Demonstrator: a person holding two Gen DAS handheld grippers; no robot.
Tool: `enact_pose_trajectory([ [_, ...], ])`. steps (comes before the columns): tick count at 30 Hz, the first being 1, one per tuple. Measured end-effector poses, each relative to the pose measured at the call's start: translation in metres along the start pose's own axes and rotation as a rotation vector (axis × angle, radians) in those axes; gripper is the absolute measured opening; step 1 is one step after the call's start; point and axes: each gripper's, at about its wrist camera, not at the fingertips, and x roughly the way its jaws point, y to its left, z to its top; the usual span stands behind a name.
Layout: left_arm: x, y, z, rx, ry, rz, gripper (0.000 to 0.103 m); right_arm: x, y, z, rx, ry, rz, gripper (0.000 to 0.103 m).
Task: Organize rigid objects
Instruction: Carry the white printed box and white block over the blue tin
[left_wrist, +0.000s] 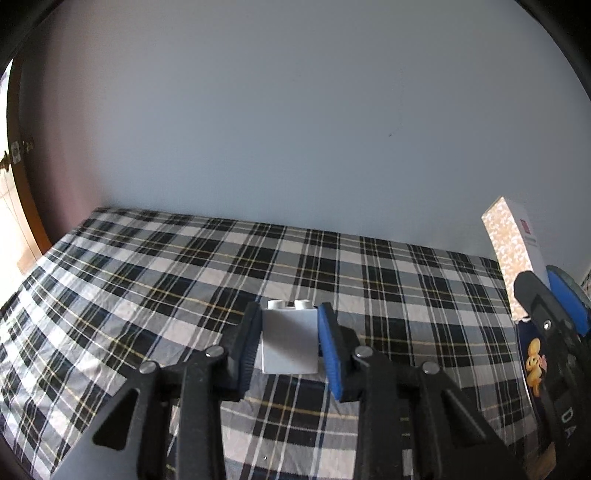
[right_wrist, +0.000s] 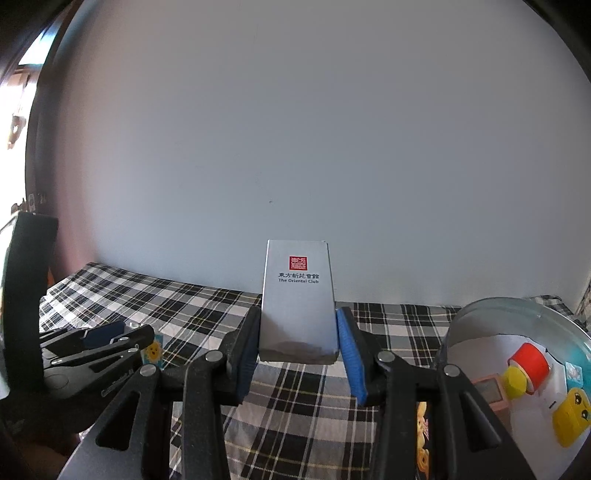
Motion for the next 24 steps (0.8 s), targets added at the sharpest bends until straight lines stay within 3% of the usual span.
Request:
enact_pose_trajectory([
  [24,-0.024,-0.016,-0.012,0.059,-0.062,-0.014,0.03,-0.037,0.013,-0.019,-0.018,-0.009,-0.02,0.044],
])
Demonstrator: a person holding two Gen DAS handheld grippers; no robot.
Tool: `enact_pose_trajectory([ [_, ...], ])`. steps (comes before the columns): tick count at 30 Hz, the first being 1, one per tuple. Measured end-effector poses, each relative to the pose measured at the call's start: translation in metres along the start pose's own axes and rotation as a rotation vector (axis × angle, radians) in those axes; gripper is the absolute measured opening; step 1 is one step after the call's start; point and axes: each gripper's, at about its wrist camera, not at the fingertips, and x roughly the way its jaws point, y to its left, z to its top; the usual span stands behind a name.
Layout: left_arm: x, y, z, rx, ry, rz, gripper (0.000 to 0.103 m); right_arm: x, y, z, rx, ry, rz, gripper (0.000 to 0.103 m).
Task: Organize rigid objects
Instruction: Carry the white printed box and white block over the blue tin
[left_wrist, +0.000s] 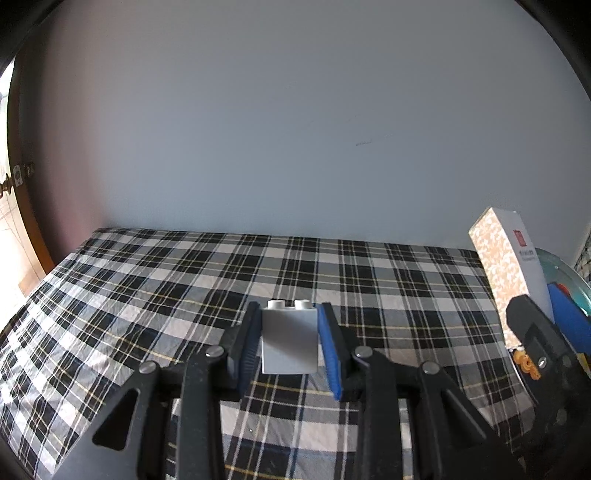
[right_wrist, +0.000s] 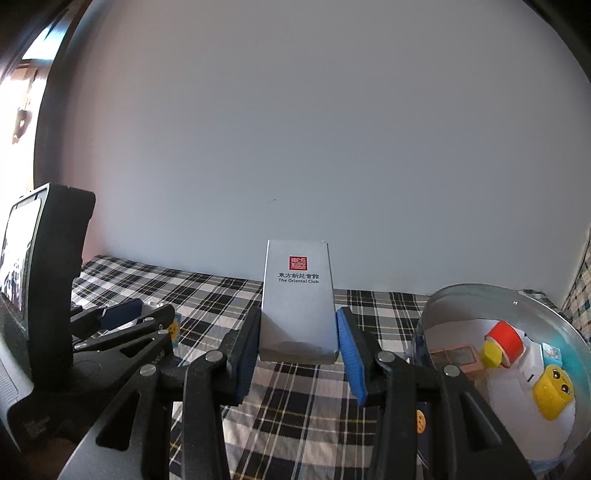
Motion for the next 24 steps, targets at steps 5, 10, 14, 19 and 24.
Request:
enact_pose_trajectory([
  [5,-0.006,-0.002,-0.002,0.0,-0.005,-0.009,0.03,-0.008,-0.001,-0.002,-0.004,-0.006,-0.006,0.044],
  [10,-0.008,-0.004,-0.003,0.012,-0.011,-0.013,0.03,-0.016,0.0,-0.005,-0.015,-0.009,-0.011,0.044],
  [14,-0.008,-0.004,-0.004,0.016,-0.015,-0.016,0.03,-0.025,-0.006,-0.005,-0.014,-0.012,-0.012,0.044],
  [19,-0.009,-0.007,-0.005,0.013,-0.018,-0.019,0.03,-0.033,-0.014,-0.007,0.0,-0.011,0.002,0.044],
  [24,-0.01,-0.012,-0.008,0.005,-0.02,-0.036,0.031,-0.038,-0.02,-0.01,0.003,-0.011,0.008,0.044],
])
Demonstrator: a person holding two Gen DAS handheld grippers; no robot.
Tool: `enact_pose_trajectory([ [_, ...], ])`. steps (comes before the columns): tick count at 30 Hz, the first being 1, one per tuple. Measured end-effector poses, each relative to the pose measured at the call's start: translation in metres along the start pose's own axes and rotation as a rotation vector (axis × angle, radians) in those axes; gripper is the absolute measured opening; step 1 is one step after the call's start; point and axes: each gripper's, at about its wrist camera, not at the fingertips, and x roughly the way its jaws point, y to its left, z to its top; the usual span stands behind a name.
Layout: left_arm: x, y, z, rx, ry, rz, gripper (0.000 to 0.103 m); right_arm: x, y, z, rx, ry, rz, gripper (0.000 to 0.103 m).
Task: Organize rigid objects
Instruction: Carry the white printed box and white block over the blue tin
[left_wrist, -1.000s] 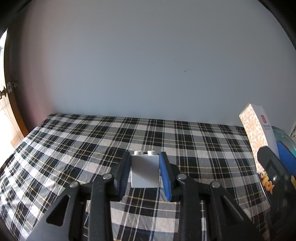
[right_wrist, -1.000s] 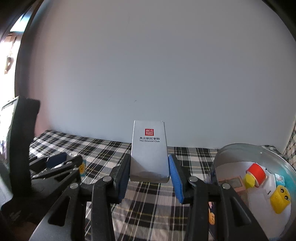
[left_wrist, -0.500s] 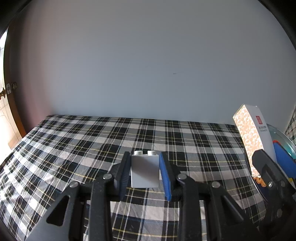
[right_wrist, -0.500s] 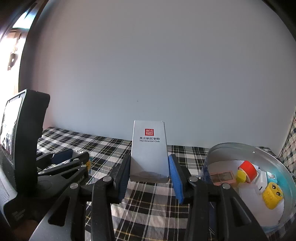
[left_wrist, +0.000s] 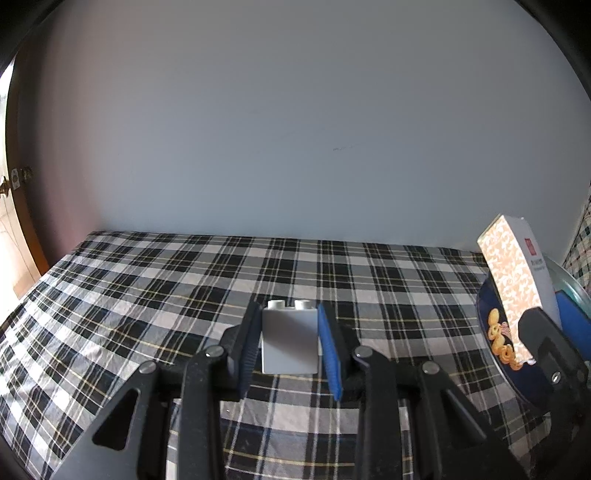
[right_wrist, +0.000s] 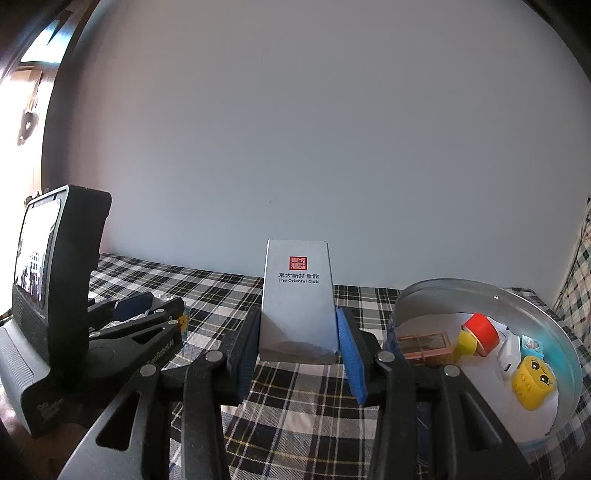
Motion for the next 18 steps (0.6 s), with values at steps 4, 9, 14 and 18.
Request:
enact_pose_trajectory([
  [4,0.003,-0.006,-0.002,-0.002,0.009,-0.016,0.03,-0.006,-0.005,-0.001,-0.01,-0.008,-0.011,0.044],
  [9,0.001,-0.013,-0.003,0.004,0.0,-0.017,0.03,-0.014,-0.012,-0.004,-0.03,-0.022,-0.016,0.044],
  [14,-0.002,-0.018,-0.002,0.005,-0.007,-0.02,0.03,-0.026,-0.024,-0.006,-0.042,-0.047,-0.039,0.044],
  [18,-0.008,-0.028,-0.002,0.011,-0.018,-0.029,0.031,-0.033,-0.034,-0.007,-0.033,-0.059,-0.057,0.044],
])
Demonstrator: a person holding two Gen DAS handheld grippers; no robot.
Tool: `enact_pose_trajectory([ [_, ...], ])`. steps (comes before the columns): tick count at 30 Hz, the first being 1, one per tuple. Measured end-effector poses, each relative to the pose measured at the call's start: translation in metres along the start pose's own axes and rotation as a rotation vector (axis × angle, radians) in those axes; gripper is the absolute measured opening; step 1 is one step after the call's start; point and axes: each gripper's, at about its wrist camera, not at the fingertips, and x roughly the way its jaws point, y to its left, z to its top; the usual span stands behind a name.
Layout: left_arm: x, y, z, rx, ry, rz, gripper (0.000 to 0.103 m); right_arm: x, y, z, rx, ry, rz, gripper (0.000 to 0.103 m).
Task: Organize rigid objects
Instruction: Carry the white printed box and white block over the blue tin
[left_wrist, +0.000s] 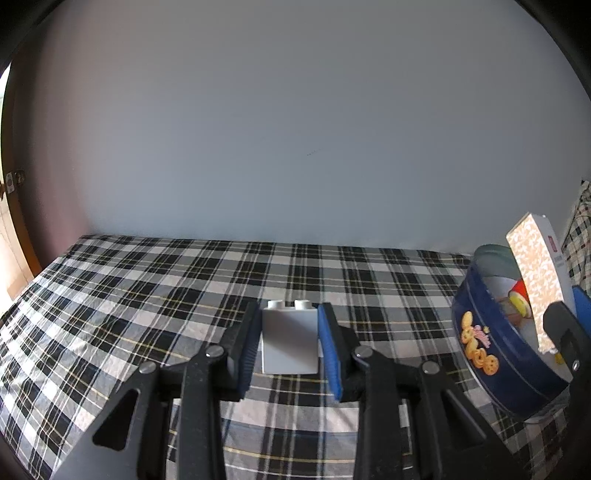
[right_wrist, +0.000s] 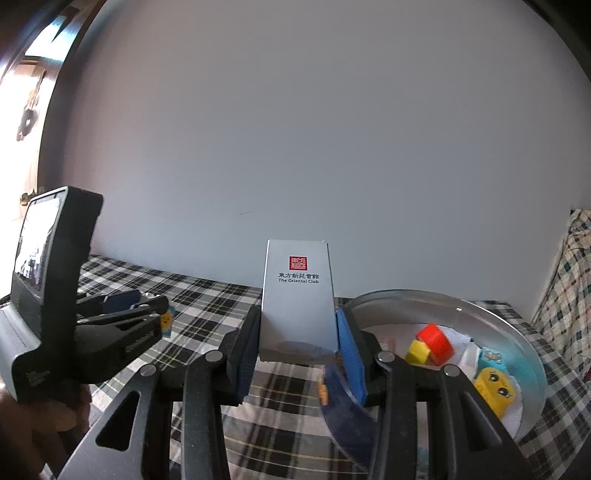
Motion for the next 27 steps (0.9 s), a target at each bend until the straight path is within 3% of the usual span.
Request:
enact_pose_trajectory([
  [27,-0.022,-0.077,0.01,0.053,-0.065,-0.11,0.031,-0.012,-0.074,0.004,0.075,-0.051,-0.147,0.044],
])
